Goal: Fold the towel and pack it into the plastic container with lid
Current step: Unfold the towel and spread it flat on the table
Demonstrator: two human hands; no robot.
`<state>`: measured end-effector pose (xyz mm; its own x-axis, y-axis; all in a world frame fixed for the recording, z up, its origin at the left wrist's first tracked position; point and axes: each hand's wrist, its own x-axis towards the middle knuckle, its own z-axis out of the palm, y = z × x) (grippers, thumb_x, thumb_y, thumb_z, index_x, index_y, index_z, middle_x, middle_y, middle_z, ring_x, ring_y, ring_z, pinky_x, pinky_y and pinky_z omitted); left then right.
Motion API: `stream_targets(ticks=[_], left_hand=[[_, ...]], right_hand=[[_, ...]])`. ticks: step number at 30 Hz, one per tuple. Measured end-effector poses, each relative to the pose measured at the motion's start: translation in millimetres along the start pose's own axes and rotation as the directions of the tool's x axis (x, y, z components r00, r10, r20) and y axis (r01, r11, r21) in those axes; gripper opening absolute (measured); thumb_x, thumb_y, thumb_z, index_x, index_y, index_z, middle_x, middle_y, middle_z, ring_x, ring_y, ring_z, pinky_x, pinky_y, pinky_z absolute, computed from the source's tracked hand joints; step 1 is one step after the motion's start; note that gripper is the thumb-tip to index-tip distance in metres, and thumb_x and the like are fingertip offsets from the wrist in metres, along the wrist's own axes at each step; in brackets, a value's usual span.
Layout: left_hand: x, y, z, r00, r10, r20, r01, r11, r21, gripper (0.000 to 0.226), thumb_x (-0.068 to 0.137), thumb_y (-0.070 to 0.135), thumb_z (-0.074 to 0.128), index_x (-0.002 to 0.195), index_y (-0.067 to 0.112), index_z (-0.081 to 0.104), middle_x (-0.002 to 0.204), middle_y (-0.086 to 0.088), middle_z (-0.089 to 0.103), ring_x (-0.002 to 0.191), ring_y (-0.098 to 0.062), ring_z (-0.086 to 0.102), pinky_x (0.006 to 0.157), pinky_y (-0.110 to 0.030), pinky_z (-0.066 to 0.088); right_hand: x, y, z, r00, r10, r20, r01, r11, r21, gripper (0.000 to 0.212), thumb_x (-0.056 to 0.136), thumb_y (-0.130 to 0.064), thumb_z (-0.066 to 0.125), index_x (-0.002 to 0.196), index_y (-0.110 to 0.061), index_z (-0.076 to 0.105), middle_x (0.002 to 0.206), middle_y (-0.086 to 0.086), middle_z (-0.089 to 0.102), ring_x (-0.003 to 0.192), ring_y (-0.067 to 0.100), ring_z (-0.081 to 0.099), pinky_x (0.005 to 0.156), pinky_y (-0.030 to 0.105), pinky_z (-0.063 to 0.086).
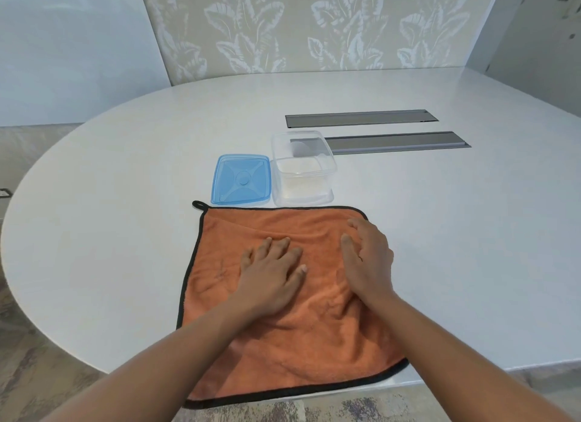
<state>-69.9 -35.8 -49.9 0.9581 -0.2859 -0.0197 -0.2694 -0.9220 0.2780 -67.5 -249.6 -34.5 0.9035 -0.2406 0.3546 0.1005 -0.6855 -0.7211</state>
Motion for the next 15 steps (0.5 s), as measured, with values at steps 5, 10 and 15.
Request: stream_targets(ticks=[5, 10, 15], left_hand=[[0, -6, 9, 0.998, -0.011, -0.070, 0.015, 0.999, 0.050, 0.069, 0.094, 0.075, 0.014, 0.154, 0.044, 0.030, 0.169, 0.011, 0.025, 0.156, -0.023, 0.016, 0.120, -0.060, 0.013], [1, -7, 5, 0.997, -0.065, -0.044, 0.067, 0.996, 0.051, 0.075, 0.092, 0.078, 0.011, 0.157, 0.043, 0.024, 0.171, 0.008, 0.017, 0.158, -0.025, 0.008, 0.121, -0.063, 0.004], [0, -6, 4, 0.997, -0.068, -0.037, 0.070, 0.996, 0.061, 0.078, 0.091, 0.079, 0.008, 0.159, 0.042, 0.021, 0.172, 0.007, 0.014, 0.158, -0.024, 0.005, 0.121, -0.063, 0.002]], right_hand=[[-18, 2, 4, 0.999, 0.020, -0.040, -0.018, 0.999, 0.049, 0.054, 0.098, -0.054, 0.034, 0.140, -0.027, 0.054, 0.147, -0.015, 0.050, 0.139, 0.011, 0.041, 0.113, 0.045, 0.028], [-21, 3, 2, 1.000, -0.002, 0.015, 0.002, 1.000, -0.017, 0.064, 0.100, -0.062, 0.026, 0.149, -0.027, 0.046, 0.161, -0.005, 0.039, 0.149, 0.011, 0.028, 0.118, 0.051, 0.020], [-25, 11, -4, 0.997, 0.073, 0.039, -0.066, 0.983, -0.172, 0.071, 0.099, -0.072, 0.016, 0.157, -0.033, 0.028, 0.171, -0.004, 0.014, 0.156, 0.011, 0.004, 0.121, 0.051, 0.005]])
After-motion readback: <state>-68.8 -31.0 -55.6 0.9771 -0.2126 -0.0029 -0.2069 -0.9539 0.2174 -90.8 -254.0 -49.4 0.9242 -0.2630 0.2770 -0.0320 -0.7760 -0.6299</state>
